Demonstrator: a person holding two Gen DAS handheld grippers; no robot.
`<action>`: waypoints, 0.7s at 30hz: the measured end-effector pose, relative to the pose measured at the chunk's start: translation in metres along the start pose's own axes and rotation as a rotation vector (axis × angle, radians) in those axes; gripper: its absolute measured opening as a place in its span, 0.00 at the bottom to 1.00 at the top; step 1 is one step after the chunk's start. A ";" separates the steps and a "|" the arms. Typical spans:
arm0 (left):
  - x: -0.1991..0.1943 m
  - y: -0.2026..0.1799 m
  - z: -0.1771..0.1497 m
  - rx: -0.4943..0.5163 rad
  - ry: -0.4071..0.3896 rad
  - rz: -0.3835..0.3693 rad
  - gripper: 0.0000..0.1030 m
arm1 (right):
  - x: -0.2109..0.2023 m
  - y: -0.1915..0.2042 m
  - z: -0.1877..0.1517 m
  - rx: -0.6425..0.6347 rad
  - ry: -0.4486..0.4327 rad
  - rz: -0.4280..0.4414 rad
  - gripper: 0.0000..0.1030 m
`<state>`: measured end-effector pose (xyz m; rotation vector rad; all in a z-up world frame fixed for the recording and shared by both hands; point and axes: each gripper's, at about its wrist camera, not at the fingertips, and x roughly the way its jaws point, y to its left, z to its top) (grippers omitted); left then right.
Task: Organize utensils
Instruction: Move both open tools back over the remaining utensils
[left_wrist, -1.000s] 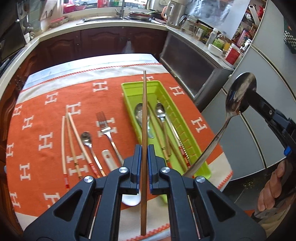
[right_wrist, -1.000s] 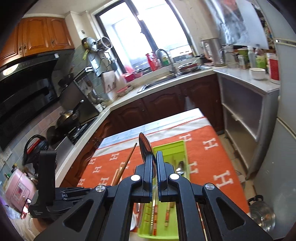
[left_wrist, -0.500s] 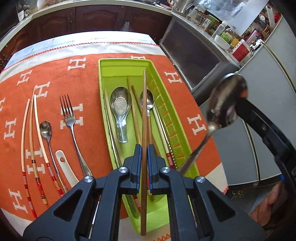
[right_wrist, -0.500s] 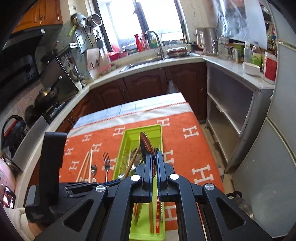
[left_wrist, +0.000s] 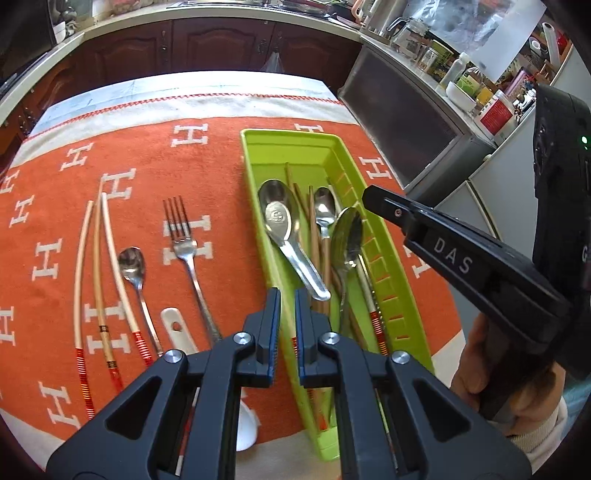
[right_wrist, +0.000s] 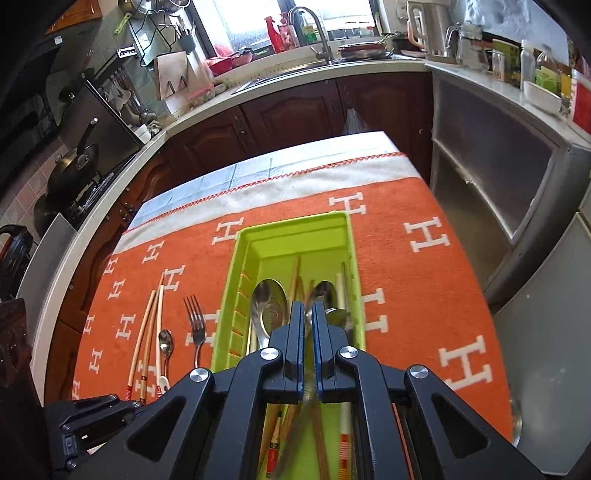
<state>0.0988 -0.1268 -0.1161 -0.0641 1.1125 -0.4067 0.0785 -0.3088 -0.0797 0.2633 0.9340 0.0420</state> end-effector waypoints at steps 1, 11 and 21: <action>-0.003 0.004 0.000 0.003 0.000 0.011 0.04 | 0.005 0.004 0.002 -0.005 0.004 0.003 0.04; -0.029 0.051 -0.007 -0.039 0.007 0.104 0.04 | 0.015 0.012 -0.017 -0.001 0.060 0.015 0.08; -0.058 0.105 -0.009 -0.158 -0.012 0.152 0.04 | 0.006 0.026 -0.039 0.002 0.073 0.050 0.08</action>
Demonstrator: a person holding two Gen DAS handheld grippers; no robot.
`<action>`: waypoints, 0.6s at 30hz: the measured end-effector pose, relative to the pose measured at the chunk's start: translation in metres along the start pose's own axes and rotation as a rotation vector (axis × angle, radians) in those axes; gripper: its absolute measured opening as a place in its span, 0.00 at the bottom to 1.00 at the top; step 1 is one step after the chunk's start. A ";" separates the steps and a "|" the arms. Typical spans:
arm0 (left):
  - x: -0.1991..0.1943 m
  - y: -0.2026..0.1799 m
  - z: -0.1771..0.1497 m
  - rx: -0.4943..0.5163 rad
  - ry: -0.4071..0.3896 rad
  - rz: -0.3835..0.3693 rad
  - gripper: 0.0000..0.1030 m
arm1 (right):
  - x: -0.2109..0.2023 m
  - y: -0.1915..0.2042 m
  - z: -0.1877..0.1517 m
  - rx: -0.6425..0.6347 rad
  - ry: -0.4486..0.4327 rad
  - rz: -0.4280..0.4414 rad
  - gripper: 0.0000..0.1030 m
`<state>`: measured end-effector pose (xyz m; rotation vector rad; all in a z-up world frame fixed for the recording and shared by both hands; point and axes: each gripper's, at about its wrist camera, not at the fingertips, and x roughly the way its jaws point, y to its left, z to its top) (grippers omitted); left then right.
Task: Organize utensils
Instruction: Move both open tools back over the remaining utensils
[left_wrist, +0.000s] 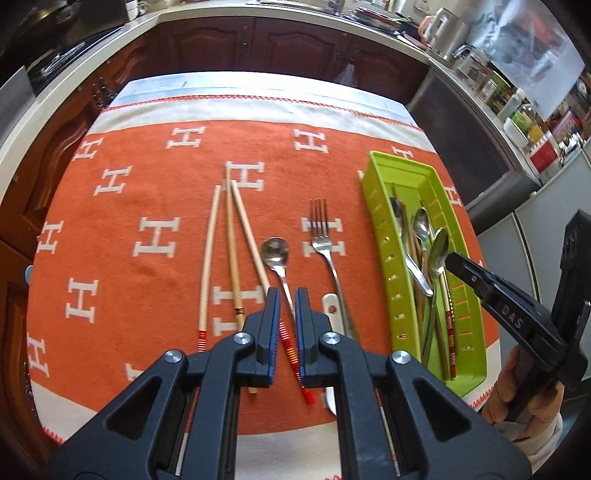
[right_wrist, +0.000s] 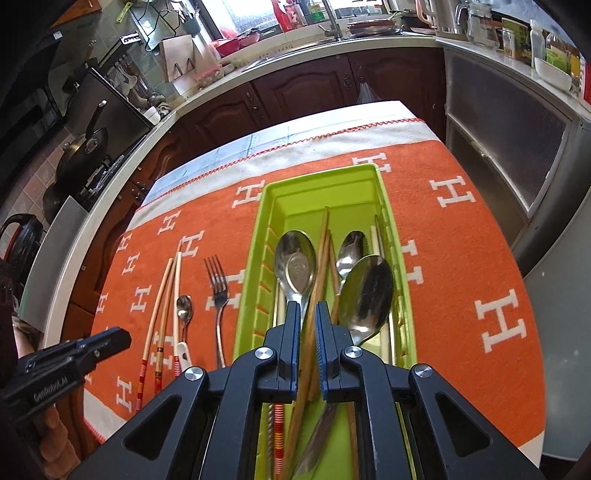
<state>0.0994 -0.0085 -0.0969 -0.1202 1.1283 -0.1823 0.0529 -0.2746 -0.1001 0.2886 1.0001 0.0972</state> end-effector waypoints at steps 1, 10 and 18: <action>-0.002 0.004 0.000 -0.007 -0.001 0.003 0.04 | -0.004 0.002 -0.001 -0.006 -0.001 0.005 0.08; -0.015 0.031 -0.003 -0.047 -0.017 0.039 0.08 | -0.020 0.038 -0.007 -0.067 0.009 0.073 0.09; -0.010 0.050 -0.014 -0.070 0.005 0.063 0.20 | -0.015 0.074 -0.020 -0.141 0.051 0.117 0.13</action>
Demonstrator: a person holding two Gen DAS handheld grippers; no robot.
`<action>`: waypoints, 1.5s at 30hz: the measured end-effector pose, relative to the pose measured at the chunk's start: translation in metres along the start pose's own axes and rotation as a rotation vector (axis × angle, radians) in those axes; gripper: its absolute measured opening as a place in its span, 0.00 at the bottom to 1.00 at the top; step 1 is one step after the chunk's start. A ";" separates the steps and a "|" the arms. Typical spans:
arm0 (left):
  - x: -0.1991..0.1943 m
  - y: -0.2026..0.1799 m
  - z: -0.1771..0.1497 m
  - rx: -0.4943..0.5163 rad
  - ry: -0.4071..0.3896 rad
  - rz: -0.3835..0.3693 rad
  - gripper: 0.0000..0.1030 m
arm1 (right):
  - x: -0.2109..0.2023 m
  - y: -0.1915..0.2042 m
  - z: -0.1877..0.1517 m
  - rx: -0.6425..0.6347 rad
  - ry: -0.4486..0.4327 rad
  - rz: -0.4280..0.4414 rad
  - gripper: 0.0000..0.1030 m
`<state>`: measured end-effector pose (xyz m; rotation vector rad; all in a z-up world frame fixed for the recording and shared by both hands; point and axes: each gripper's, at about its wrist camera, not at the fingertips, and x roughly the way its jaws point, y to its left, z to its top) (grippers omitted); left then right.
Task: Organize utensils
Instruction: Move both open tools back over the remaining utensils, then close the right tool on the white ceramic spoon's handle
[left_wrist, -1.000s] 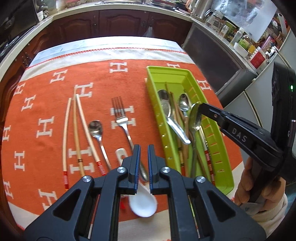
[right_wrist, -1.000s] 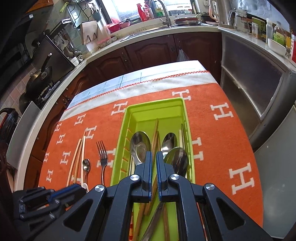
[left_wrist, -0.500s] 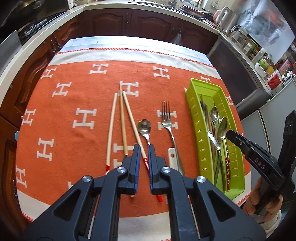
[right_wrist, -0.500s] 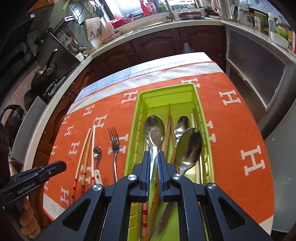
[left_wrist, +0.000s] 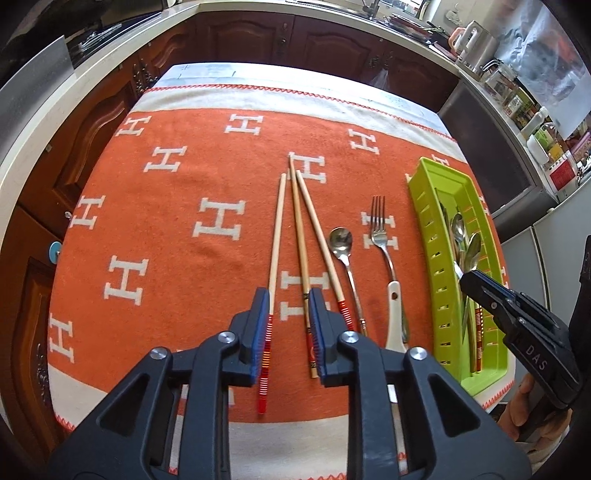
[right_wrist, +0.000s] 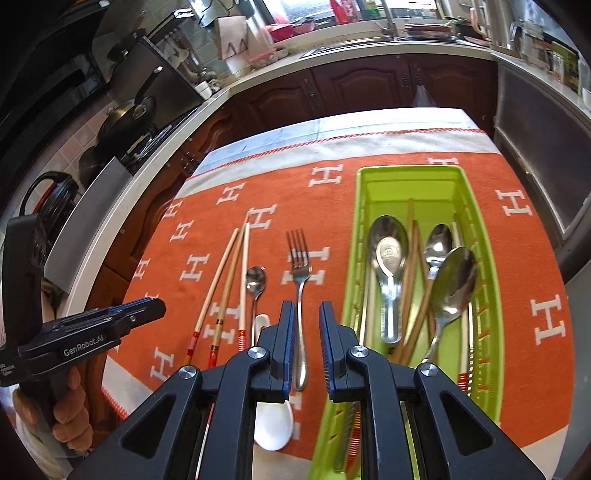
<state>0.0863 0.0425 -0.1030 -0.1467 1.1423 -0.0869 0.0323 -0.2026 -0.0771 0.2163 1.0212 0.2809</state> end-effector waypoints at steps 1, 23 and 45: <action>0.002 0.003 -0.001 -0.004 0.004 0.003 0.21 | 0.003 0.003 -0.001 -0.010 0.007 0.006 0.13; 0.034 0.028 -0.010 -0.020 0.068 0.017 0.22 | 0.080 0.041 -0.018 -0.185 0.180 0.000 0.17; 0.045 0.012 -0.002 0.012 0.063 -0.043 0.22 | 0.077 0.042 -0.025 -0.209 0.113 0.058 0.12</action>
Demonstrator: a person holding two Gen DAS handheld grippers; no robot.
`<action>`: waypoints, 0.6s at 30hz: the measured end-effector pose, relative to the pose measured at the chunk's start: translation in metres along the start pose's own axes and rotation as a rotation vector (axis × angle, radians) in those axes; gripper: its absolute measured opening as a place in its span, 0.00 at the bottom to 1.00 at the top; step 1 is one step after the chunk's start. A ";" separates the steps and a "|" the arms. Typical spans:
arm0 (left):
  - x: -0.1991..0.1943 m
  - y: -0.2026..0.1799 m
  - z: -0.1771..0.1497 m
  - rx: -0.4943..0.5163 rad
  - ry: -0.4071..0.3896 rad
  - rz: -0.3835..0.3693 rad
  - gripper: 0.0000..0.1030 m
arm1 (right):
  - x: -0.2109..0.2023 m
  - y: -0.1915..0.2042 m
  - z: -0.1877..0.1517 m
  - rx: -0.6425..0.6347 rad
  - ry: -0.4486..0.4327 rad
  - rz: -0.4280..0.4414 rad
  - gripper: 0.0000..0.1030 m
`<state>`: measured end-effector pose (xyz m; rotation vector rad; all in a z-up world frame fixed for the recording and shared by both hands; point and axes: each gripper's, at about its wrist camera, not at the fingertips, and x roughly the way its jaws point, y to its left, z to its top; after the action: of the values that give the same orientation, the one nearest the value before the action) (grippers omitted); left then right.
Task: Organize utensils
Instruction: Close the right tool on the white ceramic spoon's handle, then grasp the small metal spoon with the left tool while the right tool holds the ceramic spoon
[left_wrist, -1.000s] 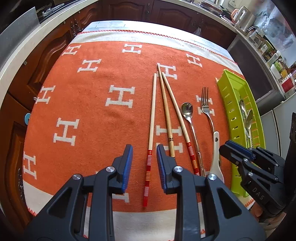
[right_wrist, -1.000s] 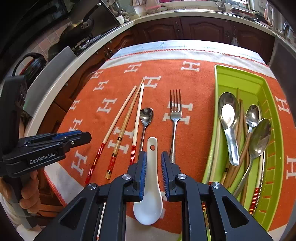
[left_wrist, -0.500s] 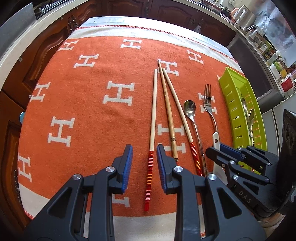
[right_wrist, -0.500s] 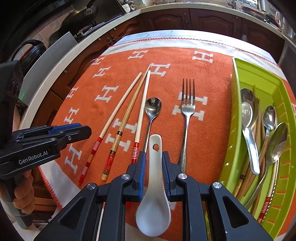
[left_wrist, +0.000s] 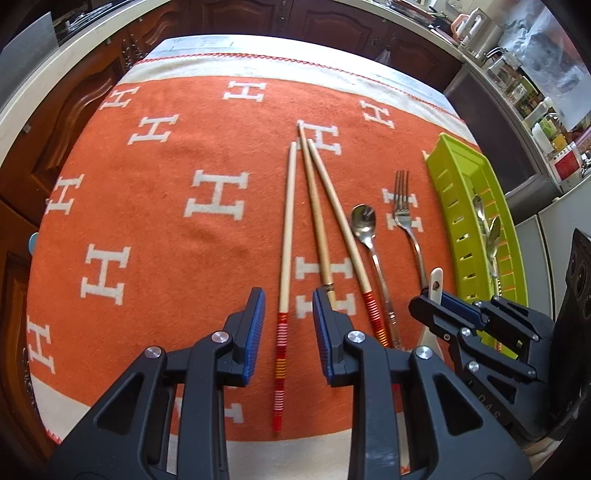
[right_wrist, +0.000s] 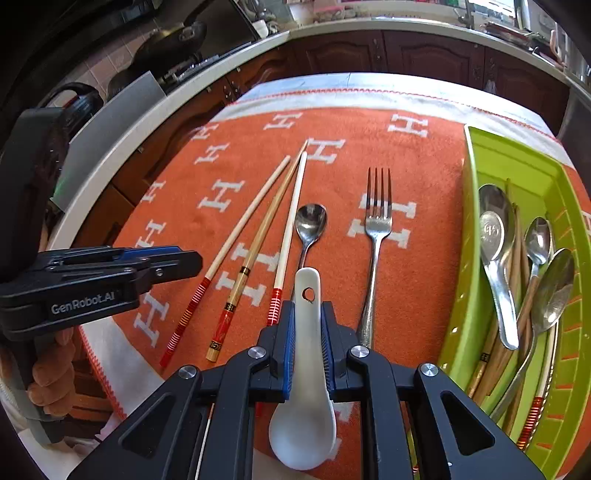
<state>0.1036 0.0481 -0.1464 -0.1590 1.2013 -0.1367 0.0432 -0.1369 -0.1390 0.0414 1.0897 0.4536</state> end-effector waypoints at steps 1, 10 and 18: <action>0.000 -0.002 0.002 0.001 -0.003 -0.010 0.22 | -0.004 -0.001 -0.001 0.003 -0.016 0.001 0.12; 0.017 -0.030 0.039 0.051 -0.059 -0.122 0.22 | -0.035 -0.006 -0.011 0.033 -0.110 0.015 0.11; 0.044 -0.051 0.057 0.279 -0.083 -0.191 0.22 | -0.045 -0.012 -0.018 0.044 -0.118 0.022 0.10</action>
<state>0.1717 -0.0071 -0.1565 -0.0339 1.0716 -0.4578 0.0142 -0.1685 -0.1124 0.1174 0.9837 0.4416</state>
